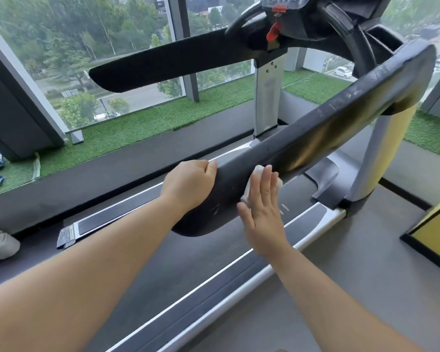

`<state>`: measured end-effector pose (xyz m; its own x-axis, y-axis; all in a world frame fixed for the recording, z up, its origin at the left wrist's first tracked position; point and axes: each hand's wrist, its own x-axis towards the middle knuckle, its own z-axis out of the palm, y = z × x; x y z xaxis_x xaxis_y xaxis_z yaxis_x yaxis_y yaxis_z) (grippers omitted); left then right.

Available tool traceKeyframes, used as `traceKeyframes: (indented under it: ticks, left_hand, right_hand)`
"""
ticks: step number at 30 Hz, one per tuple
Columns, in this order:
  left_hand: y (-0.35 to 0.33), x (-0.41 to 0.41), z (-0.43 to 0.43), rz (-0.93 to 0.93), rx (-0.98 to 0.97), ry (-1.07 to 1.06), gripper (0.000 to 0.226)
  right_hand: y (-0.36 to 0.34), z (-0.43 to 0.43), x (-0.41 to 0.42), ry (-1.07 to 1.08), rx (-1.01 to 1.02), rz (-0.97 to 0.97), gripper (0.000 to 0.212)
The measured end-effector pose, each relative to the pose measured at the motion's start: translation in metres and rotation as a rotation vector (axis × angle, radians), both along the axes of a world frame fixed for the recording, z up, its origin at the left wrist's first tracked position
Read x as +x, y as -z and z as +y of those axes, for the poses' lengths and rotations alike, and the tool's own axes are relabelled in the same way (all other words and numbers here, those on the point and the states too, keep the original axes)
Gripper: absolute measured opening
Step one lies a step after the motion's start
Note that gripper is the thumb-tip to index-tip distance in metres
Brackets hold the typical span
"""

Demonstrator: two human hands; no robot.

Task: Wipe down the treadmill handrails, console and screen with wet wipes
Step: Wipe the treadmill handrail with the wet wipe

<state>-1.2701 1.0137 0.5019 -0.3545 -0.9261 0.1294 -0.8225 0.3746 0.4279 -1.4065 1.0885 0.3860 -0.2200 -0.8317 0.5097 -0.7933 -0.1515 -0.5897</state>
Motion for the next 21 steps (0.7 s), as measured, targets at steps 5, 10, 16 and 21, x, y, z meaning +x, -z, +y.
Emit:
traceKeyframes:
  ticks: [5, 10, 16, 21]
  left_hand:
    - [0.001, -0.001, 0.000, -0.006, -0.044, 0.006, 0.045]
    - [-0.002, -0.001, 0.003, -0.007, -0.045, -0.001, 0.043]
    - [-0.006, 0.000, 0.005, 0.027, 0.021, -0.027, 0.044]
    - [-0.009, -0.002, 0.004, 0.105, 0.100, -0.057, 0.041]
  right_hand:
    - [-0.023, -0.004, 0.006, 0.056, 0.045, -0.295, 0.066]
    - [0.002, 0.018, 0.040, -0.108, 0.041, -0.025, 0.065]
    - [-0.021, -0.001, 0.001, 0.013, 0.076, -0.251, 0.064]
    - [-0.010, 0.010, 0.034, -0.116, 0.050, -0.130, 0.069]
